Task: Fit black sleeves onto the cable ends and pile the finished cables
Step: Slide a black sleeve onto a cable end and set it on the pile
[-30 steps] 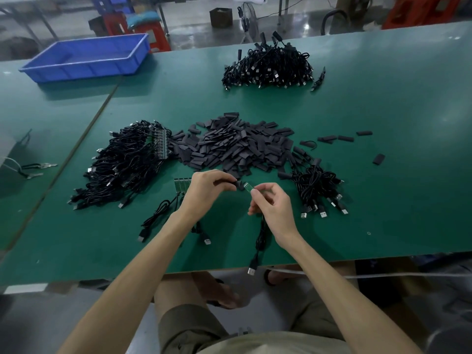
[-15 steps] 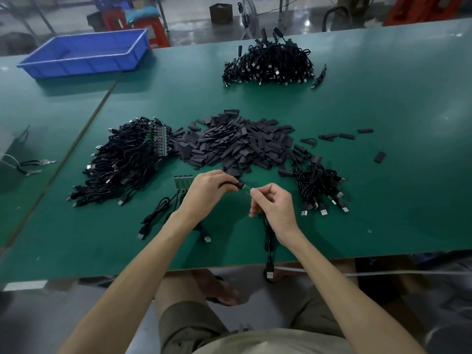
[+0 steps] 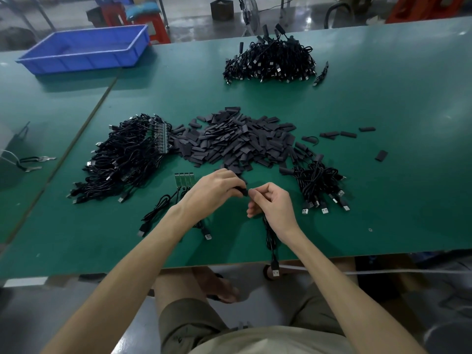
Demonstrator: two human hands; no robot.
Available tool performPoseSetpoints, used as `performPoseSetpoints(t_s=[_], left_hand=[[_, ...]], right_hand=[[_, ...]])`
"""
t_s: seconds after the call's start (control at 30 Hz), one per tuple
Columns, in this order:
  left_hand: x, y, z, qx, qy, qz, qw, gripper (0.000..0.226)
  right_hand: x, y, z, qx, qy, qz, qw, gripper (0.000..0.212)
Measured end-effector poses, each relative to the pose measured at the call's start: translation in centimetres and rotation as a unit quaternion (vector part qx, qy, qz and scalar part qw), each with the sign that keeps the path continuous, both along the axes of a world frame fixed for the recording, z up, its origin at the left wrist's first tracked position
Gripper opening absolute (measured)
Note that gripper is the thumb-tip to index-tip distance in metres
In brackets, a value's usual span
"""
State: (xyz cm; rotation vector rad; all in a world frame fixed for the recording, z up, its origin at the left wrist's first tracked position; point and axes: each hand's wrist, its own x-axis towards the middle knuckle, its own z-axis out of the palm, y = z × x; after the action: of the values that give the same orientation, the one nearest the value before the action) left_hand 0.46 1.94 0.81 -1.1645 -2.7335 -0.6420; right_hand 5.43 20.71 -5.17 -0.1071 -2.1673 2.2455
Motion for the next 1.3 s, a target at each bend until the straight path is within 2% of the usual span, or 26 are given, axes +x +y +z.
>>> performPoseSetpoints(t_s=[0.13,0.23,0.37,0.53,0.77,0.87,1.0,1.1,1.3], left_hand=[[-0.3,-0.2,-0.3,-0.048,-0.044,-0.007,0.998,0.029],[-0.9,-0.9,-0.6,-0.035,-0.113,0.029,0.993,0.025],[-1.6,-1.6,-1.1,-0.057,-0.182,0.045,0.981,0.019],[-1.6,-1.8,-1.6,-0.033,-0.252,0.075,0.964,0.022],[-1.3,-1.3,-1.8,-0.022,-0.264,0.086,0.961,0.023],[-1.0,-1.1,-1.7,-0.003,-0.254,0.077,0.964,0.011],[-0.9,-1.3,-1.8,-0.052,-0.176,0.042,0.982,0.029],[-0.7,-1.3,-1.8,-0.058,-0.13,0.024,0.99,0.027],[-0.2,-1.3,-1.6,0.004,-0.11,0.012,0.994,0.02]], right_hand=[[0.0,-0.1,0.1,0.006,0.009,0.001,1.0,0.017],[0.0,0.0,0.1,0.035,0.018,0.027,0.999,0.009],[0.0,-0.2,0.1,0.097,0.033,0.027,0.994,0.013],[0.1,-0.3,0.2,0.102,0.043,0.018,0.994,0.016],[0.3,-0.3,0.2,0.074,0.039,0.023,0.996,0.011],[0.3,-0.1,0.1,0.057,0.031,0.017,0.998,0.006],[0.1,0.0,0.0,0.043,0.019,0.009,0.999,0.005],[0.0,0.1,-0.1,0.031,0.014,0.011,0.999,0.005],[0.1,0.3,0.0,-0.003,0.033,0.029,0.999,0.002]])
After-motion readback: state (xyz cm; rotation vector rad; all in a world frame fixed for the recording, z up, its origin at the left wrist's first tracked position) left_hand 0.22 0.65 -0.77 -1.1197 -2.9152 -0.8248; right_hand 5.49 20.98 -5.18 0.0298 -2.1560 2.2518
